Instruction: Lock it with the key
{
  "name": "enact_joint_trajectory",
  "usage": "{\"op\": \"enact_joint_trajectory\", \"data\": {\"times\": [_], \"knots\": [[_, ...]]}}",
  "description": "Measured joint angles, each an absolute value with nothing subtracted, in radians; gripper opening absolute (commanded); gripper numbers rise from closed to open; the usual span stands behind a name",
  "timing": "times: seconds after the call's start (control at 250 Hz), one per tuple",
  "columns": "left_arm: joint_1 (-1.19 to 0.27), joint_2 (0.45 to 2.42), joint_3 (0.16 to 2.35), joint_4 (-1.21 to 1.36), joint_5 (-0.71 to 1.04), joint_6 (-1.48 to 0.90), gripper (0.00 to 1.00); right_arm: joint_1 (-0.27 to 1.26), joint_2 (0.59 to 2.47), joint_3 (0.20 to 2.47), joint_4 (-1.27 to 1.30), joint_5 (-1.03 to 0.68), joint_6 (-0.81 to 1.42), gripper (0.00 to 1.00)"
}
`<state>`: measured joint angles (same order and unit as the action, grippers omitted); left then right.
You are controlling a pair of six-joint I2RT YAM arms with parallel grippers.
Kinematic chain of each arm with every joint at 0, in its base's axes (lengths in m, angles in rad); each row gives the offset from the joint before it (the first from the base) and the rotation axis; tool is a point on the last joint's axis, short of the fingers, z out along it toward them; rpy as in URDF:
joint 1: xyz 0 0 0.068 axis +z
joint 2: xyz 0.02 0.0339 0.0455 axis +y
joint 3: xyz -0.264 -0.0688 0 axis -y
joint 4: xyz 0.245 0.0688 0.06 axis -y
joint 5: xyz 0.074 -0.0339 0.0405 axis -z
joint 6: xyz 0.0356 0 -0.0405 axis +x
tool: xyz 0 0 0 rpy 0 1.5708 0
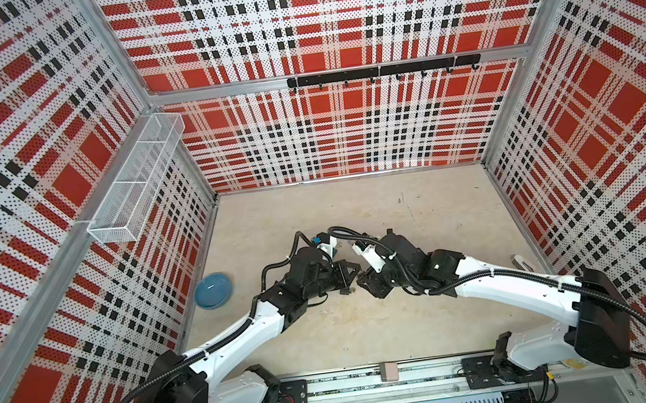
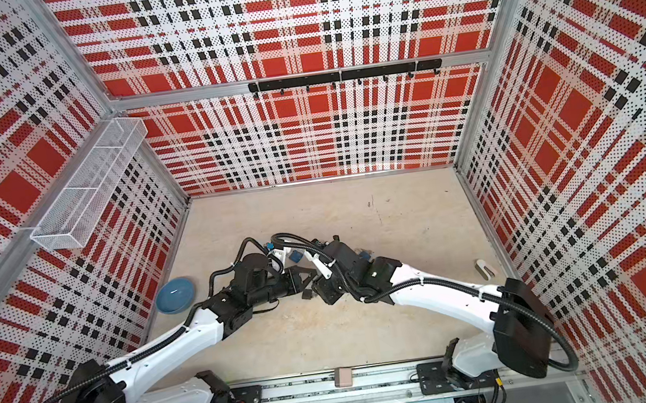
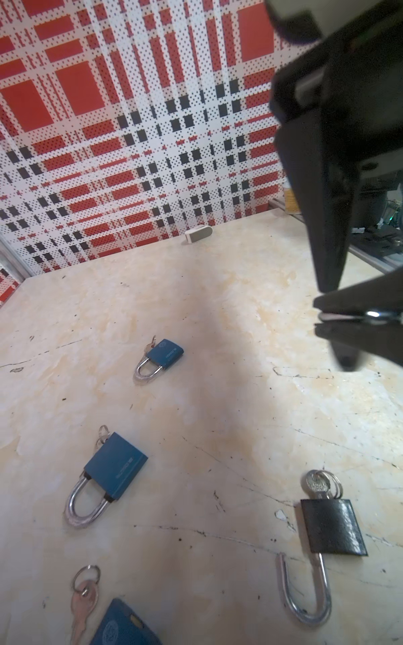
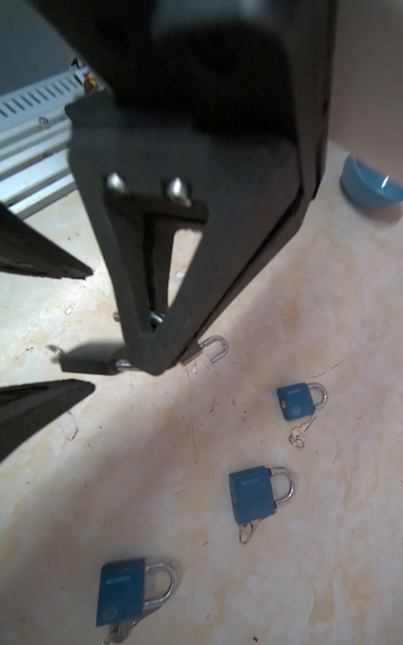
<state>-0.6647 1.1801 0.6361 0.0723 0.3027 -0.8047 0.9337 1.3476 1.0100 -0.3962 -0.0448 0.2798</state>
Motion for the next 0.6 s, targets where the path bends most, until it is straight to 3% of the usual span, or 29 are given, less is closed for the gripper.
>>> {"op": "enact_joint_trajectory", "data": {"times": [0.36,0.6], "knots": [[-0.699,1.134,0.646,0.249,0.118,-0.962,0.00,0.674,1.043,0.775,-0.133,-0.202,0.364,0.55],[-0.710,1.186,0.785,0.344,0.093,-1.056,0.00,0.609,0.999,0.765,0.008,-0.288,0.347,0.56]]}}
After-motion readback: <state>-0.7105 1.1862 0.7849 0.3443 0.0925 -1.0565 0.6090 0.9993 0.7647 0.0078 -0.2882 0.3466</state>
